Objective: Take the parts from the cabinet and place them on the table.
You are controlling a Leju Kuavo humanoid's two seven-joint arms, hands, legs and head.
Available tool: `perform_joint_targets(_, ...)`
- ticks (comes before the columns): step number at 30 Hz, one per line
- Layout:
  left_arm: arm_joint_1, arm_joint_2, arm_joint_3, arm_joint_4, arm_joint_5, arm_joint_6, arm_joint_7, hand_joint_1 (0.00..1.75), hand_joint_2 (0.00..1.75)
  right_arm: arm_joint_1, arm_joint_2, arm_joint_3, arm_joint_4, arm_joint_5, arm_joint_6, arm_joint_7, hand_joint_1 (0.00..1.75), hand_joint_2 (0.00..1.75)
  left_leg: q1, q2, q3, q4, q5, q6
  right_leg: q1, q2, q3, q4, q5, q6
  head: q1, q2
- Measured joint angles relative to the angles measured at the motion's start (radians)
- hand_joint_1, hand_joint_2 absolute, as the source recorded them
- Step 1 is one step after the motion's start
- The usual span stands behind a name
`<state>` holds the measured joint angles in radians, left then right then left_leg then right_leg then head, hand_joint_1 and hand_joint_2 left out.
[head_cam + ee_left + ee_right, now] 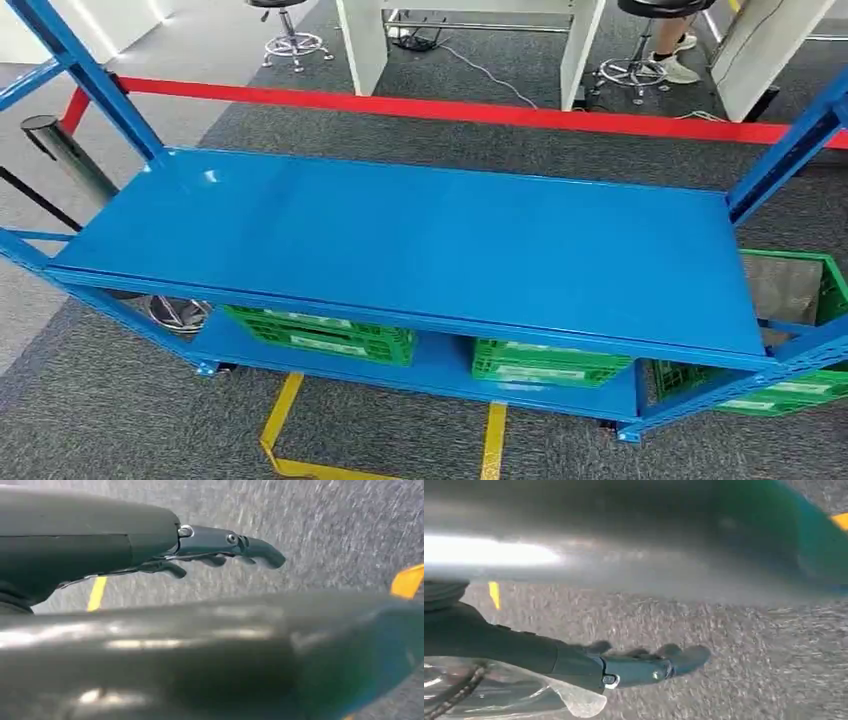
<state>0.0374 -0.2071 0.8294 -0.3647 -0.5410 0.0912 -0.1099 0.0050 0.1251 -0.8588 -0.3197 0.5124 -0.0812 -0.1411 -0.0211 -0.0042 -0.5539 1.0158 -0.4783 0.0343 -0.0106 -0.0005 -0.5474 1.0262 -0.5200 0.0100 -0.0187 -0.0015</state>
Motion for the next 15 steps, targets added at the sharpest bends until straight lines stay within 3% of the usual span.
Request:
perform_joint_targets(6,-0.011,-0.021,0.074,0.003,-0.149,0.019,-0.019,0.00,0.00,-0.010,0.009,-0.088,0.006,0.137,-0.013,-0.024,0.00,0.00,0.001,0.000,0.000,-0.002,0.000,-0.015,0.000,0.000,0.001,0.000,-0.001,-0.003,0.000,0.000)
perform_joint_targets(11,-0.022,-0.033,0.136,0.007,-0.228,0.028,-0.031,0.00,0.00,-0.021,0.021,-0.163,0.013,0.217,-0.017,-0.039,0.00,0.00,0.000,0.000,0.000,-0.002,0.000,-0.015,-0.001,-0.001,0.002,-0.001,-0.001,-0.003,0.001,0.000)
perform_joint_targets(15,-0.029,-0.045,0.180,0.009,-0.377,0.044,-0.051,0.00,0.00,-0.025,0.029,-0.216,0.017,0.343,-0.031,-0.069,0.00,0.00,0.000,0.000,0.000,-0.002,0.000,-0.015,-0.002,-0.001,0.003,-0.002,0.000,-0.002,0.001,0.000)
